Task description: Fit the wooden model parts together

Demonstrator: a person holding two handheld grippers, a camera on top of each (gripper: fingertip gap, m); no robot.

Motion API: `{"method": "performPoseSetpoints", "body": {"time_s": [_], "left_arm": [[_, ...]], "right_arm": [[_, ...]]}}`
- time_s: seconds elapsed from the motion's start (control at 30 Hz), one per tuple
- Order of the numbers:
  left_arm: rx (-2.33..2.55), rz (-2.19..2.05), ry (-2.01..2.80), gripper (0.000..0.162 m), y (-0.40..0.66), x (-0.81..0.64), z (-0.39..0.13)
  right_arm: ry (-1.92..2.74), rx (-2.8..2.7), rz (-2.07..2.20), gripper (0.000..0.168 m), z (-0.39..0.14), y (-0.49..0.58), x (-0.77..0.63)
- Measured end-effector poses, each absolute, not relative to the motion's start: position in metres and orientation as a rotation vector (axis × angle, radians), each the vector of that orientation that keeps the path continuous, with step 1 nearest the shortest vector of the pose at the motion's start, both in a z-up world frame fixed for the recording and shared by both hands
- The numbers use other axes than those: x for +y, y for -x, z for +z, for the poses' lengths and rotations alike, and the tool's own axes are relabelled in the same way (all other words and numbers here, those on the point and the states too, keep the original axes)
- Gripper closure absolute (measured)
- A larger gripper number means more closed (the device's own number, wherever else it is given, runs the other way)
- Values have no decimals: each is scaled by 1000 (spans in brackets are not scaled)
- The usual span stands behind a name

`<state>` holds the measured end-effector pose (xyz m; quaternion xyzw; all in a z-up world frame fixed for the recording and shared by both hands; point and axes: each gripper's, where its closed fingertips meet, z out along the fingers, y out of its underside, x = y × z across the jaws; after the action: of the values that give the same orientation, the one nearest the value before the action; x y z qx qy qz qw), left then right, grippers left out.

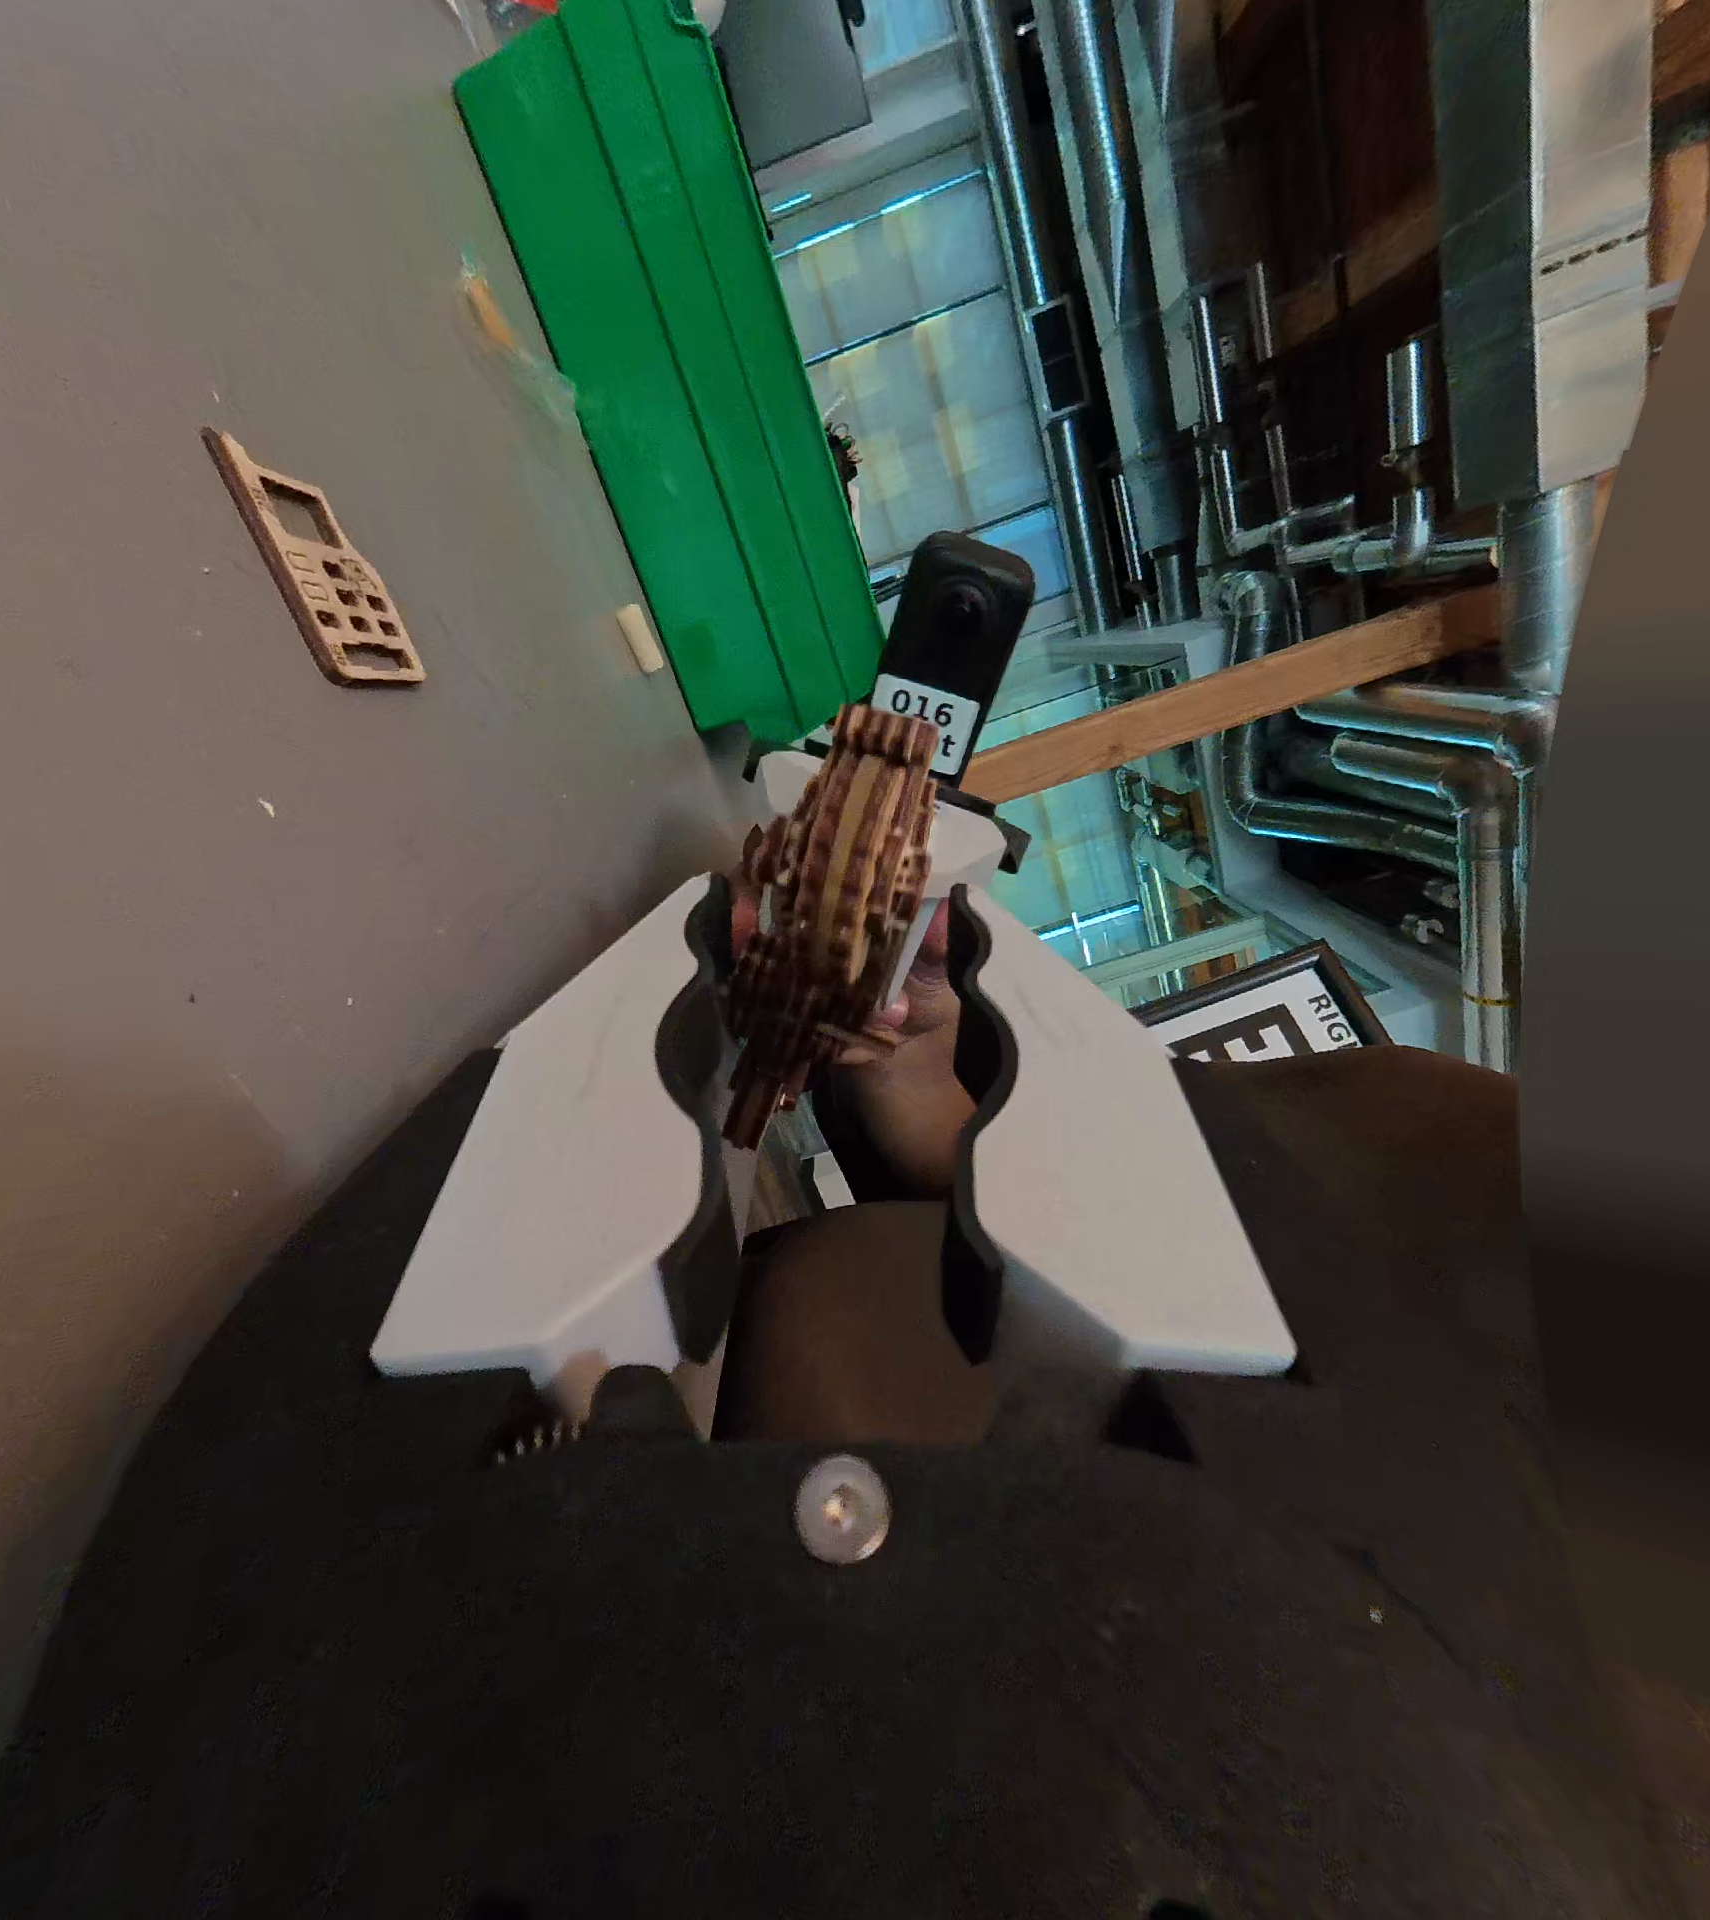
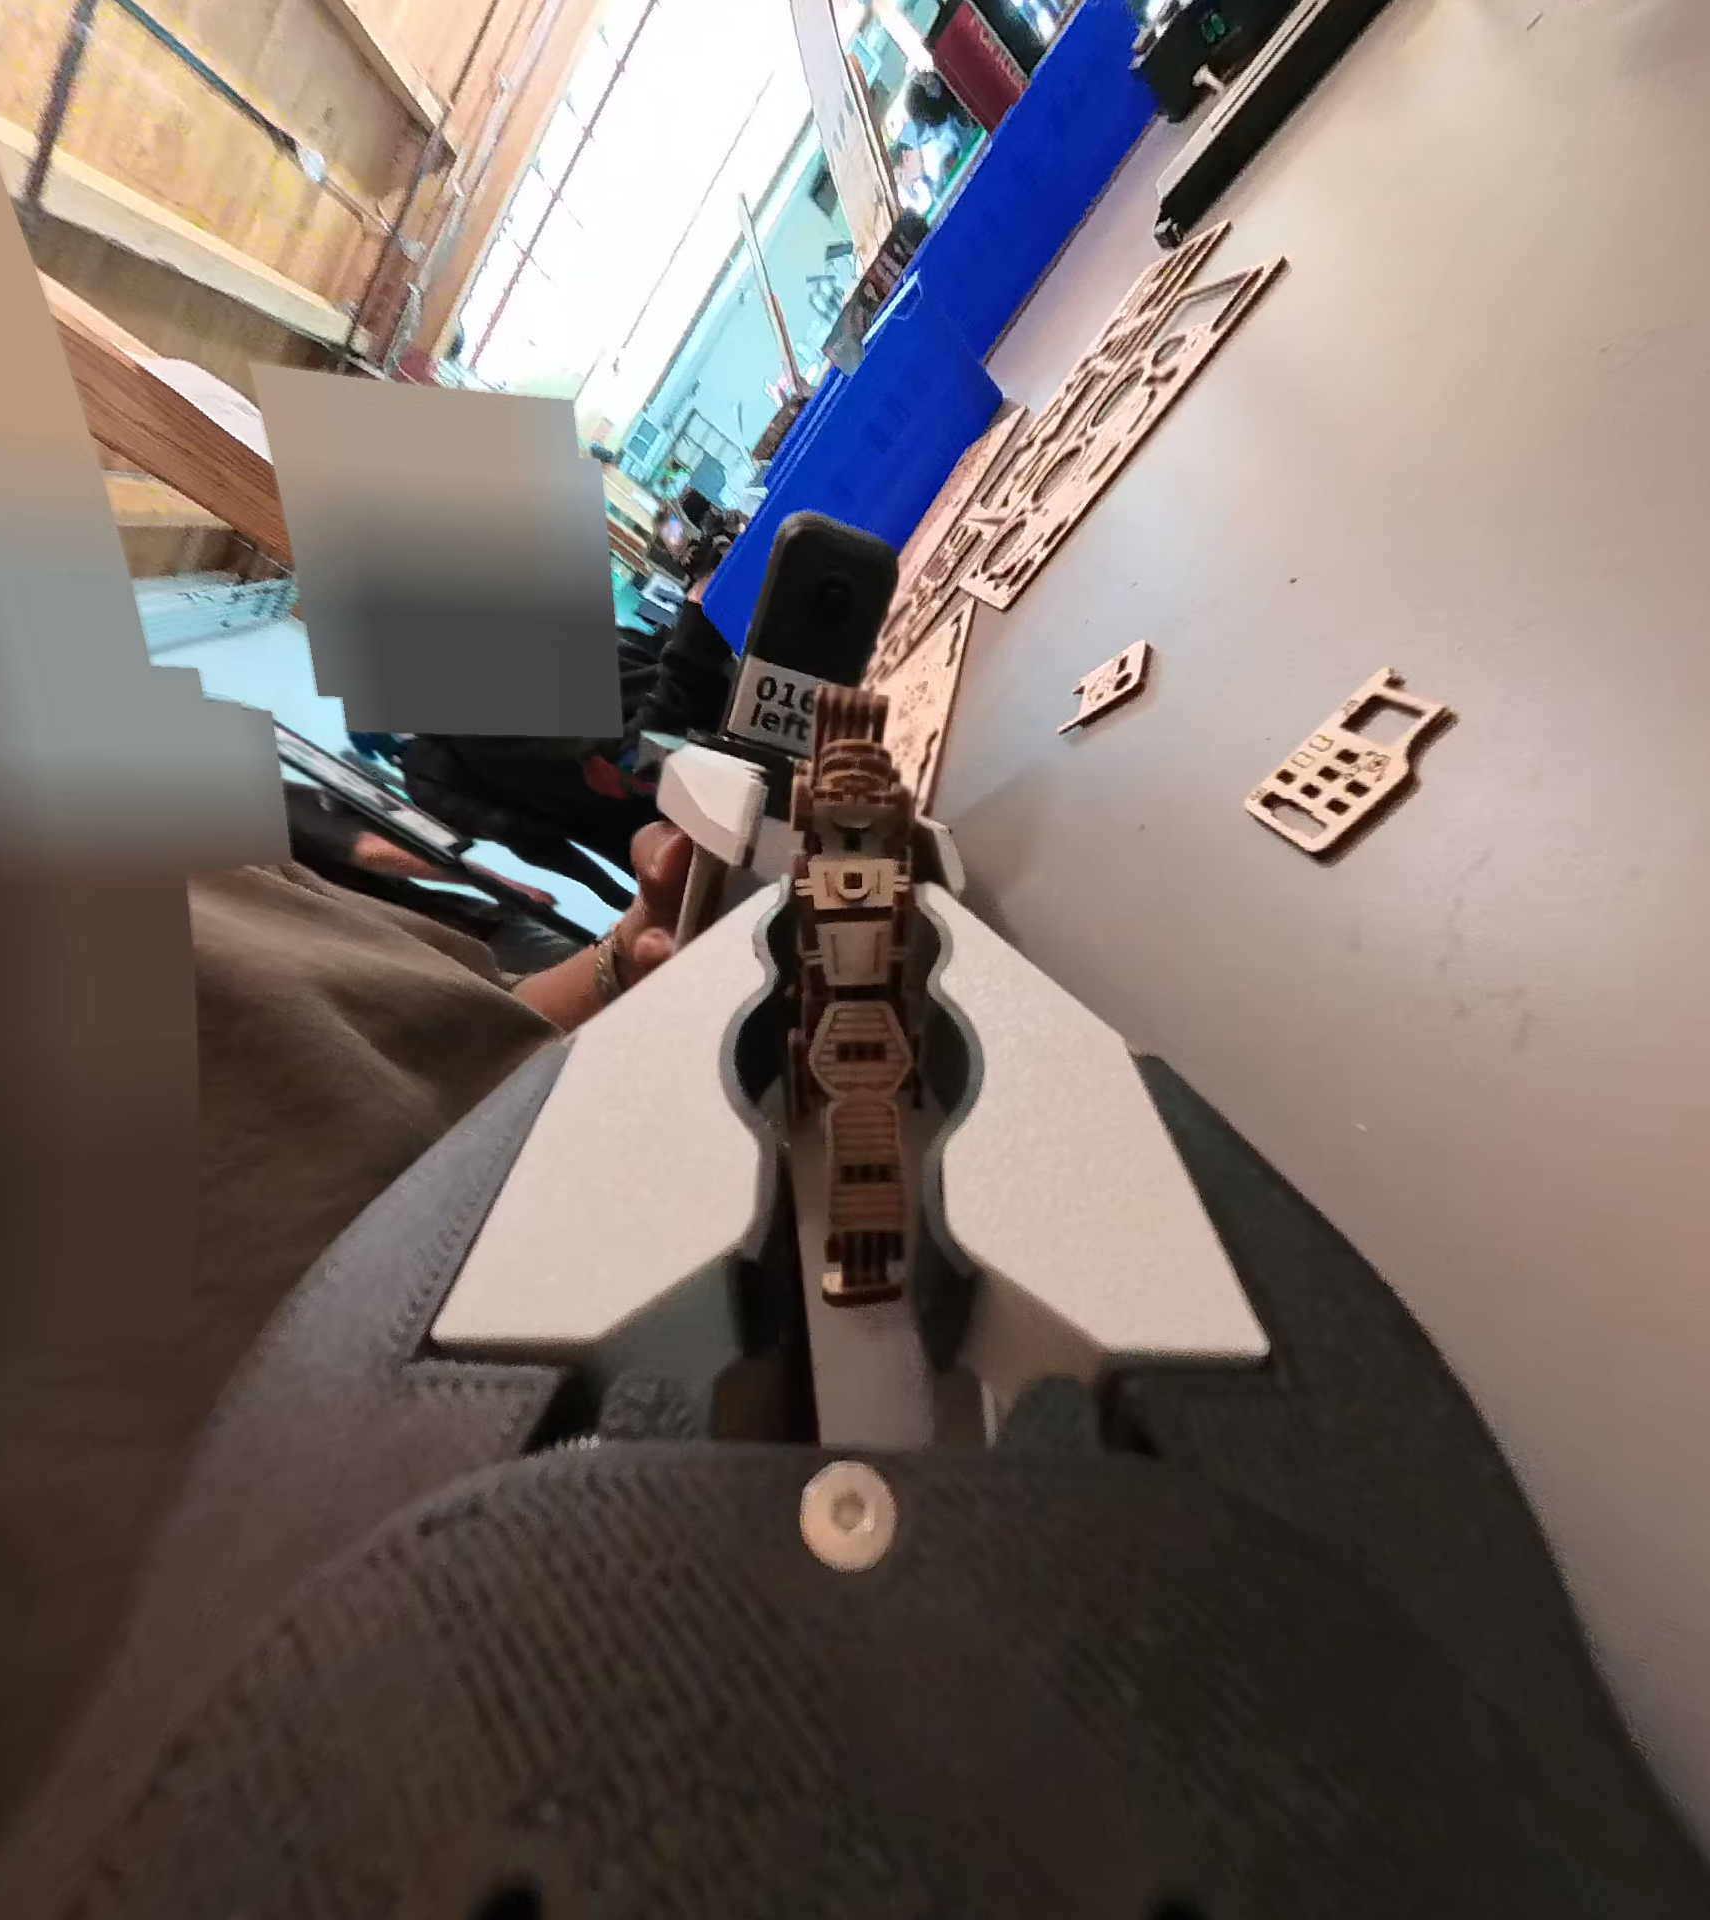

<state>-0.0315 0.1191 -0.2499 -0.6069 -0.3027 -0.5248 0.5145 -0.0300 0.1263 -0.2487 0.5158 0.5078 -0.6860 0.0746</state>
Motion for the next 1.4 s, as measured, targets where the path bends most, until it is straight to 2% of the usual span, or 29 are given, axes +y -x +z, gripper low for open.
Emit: {"method": "performPoseSetpoints", "body": {"time_s": [0.1, 0.3, 0.43, 1.13, 1.3, 1.4], "left_arm": [[-709, -1262, 1458, 118, 30, 119, -248], [-674, -1248, 1510, 120, 22, 120, -251], [-661, -1247, 1506, 128, 22, 120, -249], [-623, -1272, 1512, 129, 16, 119, -247], [-622, -1279, 1503, 129, 17, 118, -246], [-622, -1287, 1489, 129, 18, 118, -245]], "right_arm": [[-1555, 1398, -2097, 150, -243, 32, 134], [-1547, 1211, -2146, 150, -236, 35, 143], [-1528, 1199, -2139, 150, -235, 34, 138], [-1487, 1184, -2121, 150, -234, 31, 134], [-1485, 1169, -2143, 138, -232, 32, 137], [-1495, 1149, -2169, 139, -230, 33, 145]]}}
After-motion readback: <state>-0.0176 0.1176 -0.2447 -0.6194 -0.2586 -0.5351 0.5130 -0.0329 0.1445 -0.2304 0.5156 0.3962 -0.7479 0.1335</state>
